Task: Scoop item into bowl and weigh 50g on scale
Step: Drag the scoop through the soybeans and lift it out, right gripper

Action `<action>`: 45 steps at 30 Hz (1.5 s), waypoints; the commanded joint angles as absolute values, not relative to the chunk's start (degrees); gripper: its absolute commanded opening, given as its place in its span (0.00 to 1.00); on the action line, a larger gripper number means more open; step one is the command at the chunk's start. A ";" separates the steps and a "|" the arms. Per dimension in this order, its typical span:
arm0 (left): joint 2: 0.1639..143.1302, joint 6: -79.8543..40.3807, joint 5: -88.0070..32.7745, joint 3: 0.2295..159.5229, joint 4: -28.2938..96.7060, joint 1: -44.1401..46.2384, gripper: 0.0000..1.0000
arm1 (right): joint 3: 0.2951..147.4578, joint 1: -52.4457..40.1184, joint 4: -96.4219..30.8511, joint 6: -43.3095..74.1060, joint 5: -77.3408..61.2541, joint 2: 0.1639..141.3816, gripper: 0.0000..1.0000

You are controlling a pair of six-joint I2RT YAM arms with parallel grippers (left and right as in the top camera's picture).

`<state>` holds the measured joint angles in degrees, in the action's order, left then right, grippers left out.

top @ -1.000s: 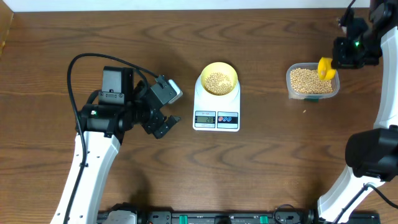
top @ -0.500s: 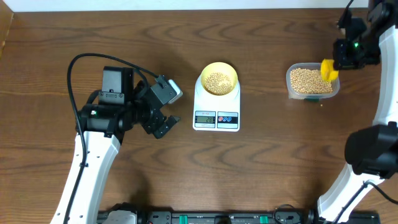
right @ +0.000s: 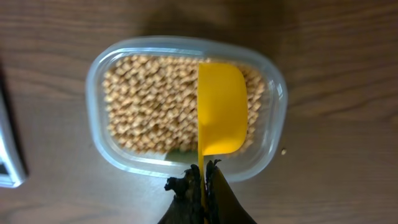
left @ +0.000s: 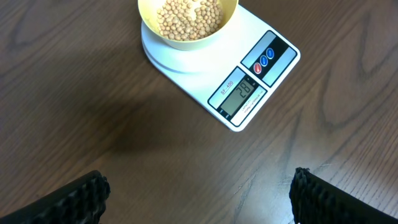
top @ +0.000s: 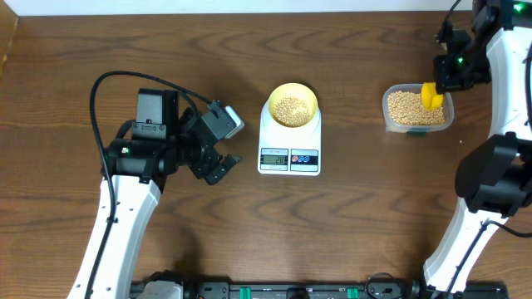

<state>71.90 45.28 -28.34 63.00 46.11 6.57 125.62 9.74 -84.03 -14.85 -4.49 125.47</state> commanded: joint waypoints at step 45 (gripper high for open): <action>71.85 46.06 -28.42 62.87 46.28 6.39 0.95 | 123.26 9.45 -84.51 -6.07 0.69 125.80 0.01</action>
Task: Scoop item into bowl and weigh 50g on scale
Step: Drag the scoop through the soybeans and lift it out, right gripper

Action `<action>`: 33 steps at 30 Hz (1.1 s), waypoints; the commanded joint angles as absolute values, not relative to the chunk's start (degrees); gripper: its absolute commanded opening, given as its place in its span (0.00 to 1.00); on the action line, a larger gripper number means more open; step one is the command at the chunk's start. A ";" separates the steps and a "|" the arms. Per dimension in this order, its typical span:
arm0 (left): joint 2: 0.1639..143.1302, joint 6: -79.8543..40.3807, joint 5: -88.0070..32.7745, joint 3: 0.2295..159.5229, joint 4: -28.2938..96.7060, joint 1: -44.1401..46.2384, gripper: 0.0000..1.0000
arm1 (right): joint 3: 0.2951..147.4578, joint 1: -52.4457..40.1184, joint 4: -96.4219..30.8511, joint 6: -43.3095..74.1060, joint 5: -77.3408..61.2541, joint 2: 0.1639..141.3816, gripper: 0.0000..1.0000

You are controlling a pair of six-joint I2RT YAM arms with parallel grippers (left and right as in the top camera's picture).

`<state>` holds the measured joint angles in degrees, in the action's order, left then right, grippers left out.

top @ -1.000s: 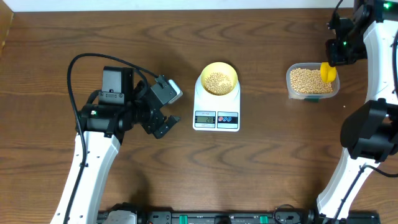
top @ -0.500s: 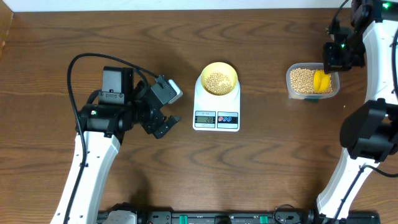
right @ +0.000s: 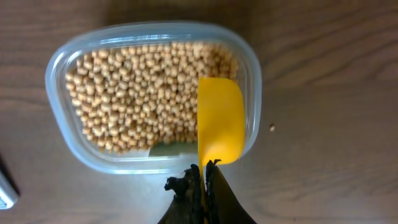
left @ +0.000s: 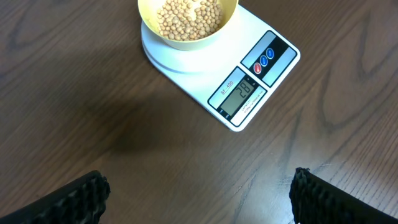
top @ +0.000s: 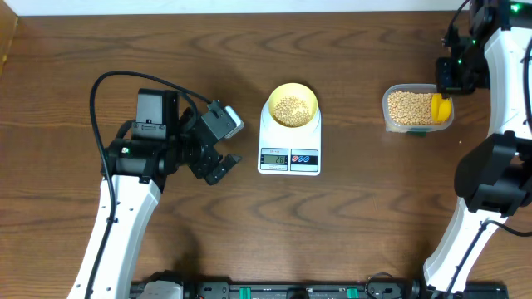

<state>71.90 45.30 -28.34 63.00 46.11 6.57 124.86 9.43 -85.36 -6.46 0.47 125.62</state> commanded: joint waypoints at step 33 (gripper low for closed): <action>71.85 46.06 -28.45 62.87 46.28 6.39 0.95 | 113.51 16.86 -76.40 -14.04 -24.18 125.80 0.01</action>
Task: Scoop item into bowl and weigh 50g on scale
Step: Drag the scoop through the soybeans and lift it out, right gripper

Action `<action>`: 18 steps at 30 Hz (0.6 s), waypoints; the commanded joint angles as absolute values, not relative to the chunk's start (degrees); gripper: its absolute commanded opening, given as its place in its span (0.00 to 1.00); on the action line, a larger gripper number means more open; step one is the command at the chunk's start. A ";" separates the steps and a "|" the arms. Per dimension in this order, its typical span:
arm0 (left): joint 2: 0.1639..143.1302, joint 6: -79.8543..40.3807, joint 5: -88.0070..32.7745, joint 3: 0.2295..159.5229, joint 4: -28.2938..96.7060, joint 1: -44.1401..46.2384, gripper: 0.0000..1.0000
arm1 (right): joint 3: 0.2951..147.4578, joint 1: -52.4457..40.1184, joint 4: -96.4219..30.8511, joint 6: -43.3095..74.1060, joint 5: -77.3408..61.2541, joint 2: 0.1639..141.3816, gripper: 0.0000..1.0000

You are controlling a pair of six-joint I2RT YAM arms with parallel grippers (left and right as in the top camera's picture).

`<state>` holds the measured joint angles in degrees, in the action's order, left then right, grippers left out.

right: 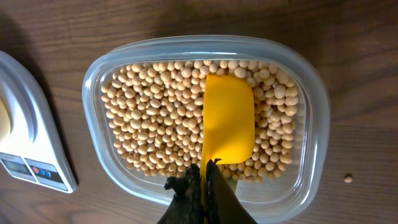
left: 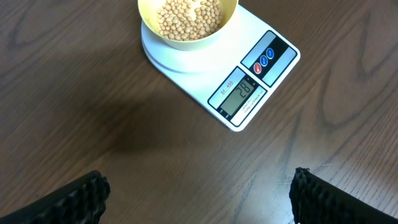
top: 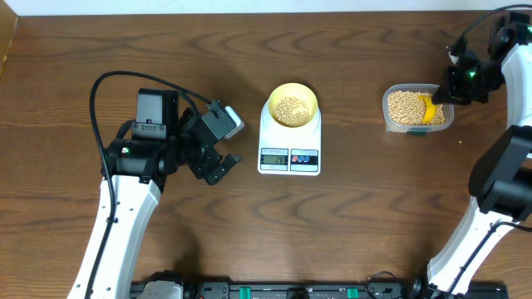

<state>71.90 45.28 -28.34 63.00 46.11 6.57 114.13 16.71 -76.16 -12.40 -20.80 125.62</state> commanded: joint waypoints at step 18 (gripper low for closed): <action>71.85 46.06 -28.42 62.87 46.28 6.39 0.95 | 107.55 18.09 -75.18 -18.48 -35.99 125.82 0.01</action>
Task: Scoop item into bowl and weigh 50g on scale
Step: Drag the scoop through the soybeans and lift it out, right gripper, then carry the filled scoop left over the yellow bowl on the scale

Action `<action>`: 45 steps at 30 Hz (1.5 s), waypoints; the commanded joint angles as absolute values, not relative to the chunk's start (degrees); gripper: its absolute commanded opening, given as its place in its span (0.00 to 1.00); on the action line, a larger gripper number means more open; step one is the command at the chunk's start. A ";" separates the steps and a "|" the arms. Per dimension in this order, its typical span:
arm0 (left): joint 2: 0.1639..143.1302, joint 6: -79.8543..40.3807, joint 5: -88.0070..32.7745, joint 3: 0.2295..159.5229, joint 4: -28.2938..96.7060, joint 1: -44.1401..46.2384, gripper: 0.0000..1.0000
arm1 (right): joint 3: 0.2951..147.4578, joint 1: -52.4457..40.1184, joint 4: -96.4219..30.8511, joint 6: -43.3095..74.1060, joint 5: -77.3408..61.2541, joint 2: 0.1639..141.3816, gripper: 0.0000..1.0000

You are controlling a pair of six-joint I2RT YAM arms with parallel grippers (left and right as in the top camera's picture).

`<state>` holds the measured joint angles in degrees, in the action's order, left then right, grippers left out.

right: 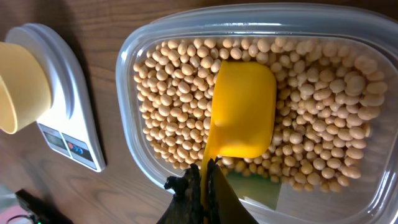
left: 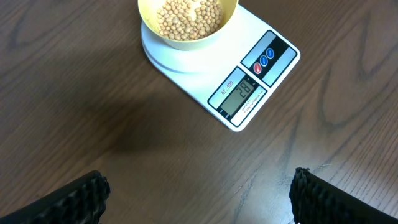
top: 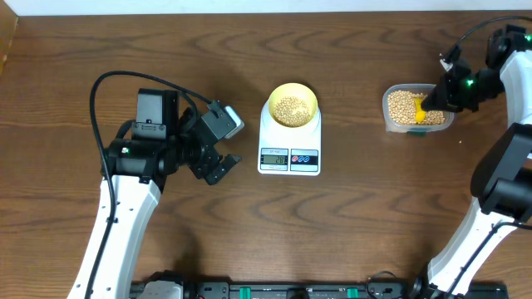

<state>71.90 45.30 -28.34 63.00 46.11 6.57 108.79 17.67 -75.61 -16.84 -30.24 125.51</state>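
Observation:
A yellow bowl [top: 291,106] holding beans sits on the white scale [top: 289,148], whose display [left: 242,93] reads about 28. At the right a clear tub of beans [top: 406,108] stands on the table. My right gripper [right: 204,180] is shut on the handle of a yellow scoop [right: 242,117], whose back faces the camera and whose head rests among the beans in the tub [right: 348,37]. My left gripper [left: 199,199] is open over bare table left of the scale, holding nothing.
A wooden table [top: 357,224] carries everything. A black cable [top: 108,83] loops over the left arm. A green patch shows at the tub's floor [right: 261,193]. The scale's corner and the bowl show at the left of the right wrist view [right: 56,93].
My right gripper has tilted and moved the scoop slightly leftward within the tub; the scale and bowl now show larger in its view. The left arm has not moved.
The scoop first hung over the tub's right half, then near its right rim. By 0.6 s ago it lay lowered among the beans, and now it sits tilted deeper toward the tub's middle. The scale reading and left gripper stayed unchanged.

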 commanded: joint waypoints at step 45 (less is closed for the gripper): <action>71.85 46.06 -28.42 62.87 46.28 6.39 0.95 | 107.55 33.50 -80.51 -18.72 -67.13 125.80 0.01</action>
